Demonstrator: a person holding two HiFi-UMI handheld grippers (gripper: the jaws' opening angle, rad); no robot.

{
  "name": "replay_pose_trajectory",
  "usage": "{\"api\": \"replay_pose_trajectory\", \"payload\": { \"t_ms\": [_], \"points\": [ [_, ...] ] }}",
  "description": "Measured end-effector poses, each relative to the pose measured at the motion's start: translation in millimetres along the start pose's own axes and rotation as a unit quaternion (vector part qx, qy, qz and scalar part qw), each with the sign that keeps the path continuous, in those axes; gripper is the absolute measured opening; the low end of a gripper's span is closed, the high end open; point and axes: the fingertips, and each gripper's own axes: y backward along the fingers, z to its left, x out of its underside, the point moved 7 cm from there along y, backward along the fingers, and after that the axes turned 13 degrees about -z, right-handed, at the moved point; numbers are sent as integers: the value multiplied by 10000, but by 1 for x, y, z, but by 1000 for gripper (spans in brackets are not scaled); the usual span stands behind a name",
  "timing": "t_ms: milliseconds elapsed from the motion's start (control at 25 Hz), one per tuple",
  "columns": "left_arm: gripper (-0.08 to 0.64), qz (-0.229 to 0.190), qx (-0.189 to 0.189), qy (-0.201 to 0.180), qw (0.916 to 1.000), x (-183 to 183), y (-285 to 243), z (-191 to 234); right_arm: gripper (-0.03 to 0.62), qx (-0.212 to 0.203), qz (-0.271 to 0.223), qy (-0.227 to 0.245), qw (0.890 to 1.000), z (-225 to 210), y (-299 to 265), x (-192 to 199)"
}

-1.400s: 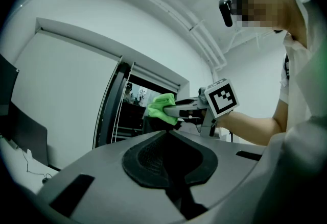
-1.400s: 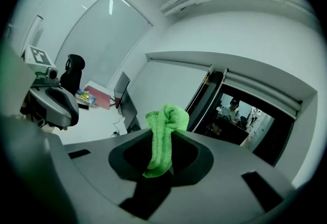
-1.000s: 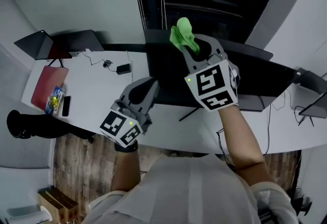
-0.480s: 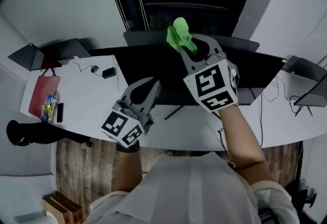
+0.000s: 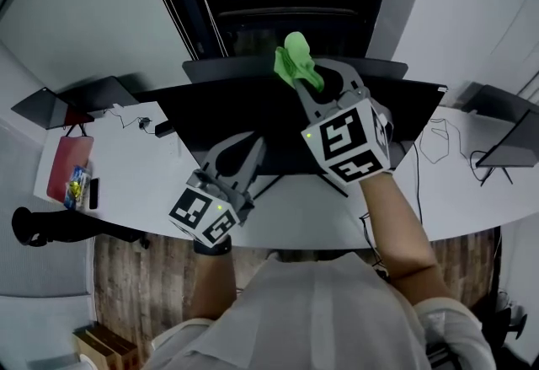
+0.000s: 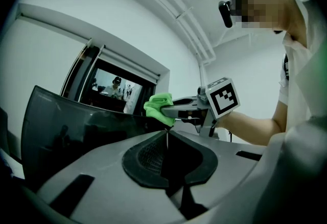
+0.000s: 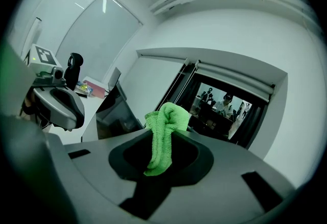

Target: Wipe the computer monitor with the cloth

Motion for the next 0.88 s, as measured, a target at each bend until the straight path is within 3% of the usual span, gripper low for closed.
{"api": "replay_pose_trajectory", "payload": {
  "t_ms": [880],
  "points": [
    [21, 143, 150, 92, 9997, 55, -99, -113, 71, 316, 167, -159, 9992, -110, 120, 80]
  ]
}}
